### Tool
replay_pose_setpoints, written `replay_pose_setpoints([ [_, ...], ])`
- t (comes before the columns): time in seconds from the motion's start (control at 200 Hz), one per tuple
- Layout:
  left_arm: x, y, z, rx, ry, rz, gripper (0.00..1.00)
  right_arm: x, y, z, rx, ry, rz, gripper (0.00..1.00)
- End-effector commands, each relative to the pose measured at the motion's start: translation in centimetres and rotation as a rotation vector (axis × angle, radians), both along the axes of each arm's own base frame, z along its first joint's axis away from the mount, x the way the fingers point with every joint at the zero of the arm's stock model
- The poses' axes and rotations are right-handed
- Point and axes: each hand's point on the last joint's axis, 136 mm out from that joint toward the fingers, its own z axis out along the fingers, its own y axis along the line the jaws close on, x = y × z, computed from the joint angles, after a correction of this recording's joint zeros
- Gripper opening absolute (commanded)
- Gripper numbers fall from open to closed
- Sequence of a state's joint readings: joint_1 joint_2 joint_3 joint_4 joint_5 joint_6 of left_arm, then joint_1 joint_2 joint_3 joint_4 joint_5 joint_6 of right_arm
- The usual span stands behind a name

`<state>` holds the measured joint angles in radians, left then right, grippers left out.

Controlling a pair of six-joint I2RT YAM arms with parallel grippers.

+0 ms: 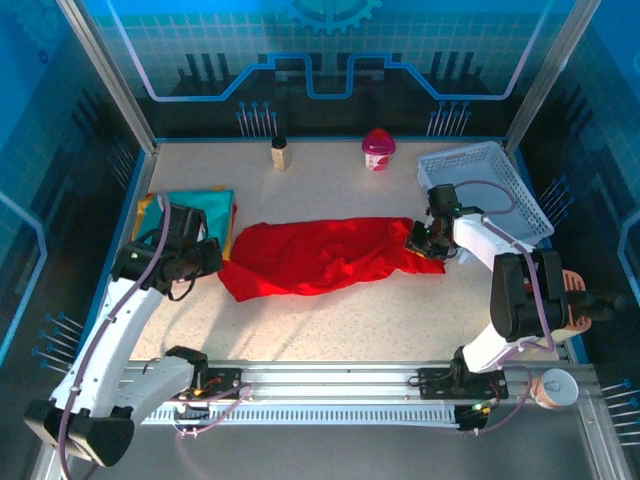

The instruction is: Fold and stack the t-shirts

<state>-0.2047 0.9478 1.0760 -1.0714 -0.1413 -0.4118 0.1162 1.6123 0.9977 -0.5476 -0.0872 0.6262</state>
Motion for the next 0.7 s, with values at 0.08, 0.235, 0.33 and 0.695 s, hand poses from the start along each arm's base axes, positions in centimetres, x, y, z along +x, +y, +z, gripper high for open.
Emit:
replay_pose_setpoints([
  [0.08,-0.5,0.2,-0.3,-0.005,0.011,0.003,0.00,0.9,-1.6,3.6,-0.026,-0.080,-0.034,0.14],
  [0.235,-0.6,0.1,-0.3,-0.013,0.011,0.002,0.00,0.0,-2.1,5.4,-0.046,-0.094,-0.030,0.00],
  [0.33,-0.9,0.0,-0.2,-0.026,0.020,0.004,0.00,-1.3,-2.1,6.2,-0.036,-0.069,-0.029,0.00],
  [0.695,-4.0,-1.7,-0.8,-0.168,0.076,0.008,0.00,-10.3,-1.7,9.3,0.016,-0.028,-0.029,0.00],
])
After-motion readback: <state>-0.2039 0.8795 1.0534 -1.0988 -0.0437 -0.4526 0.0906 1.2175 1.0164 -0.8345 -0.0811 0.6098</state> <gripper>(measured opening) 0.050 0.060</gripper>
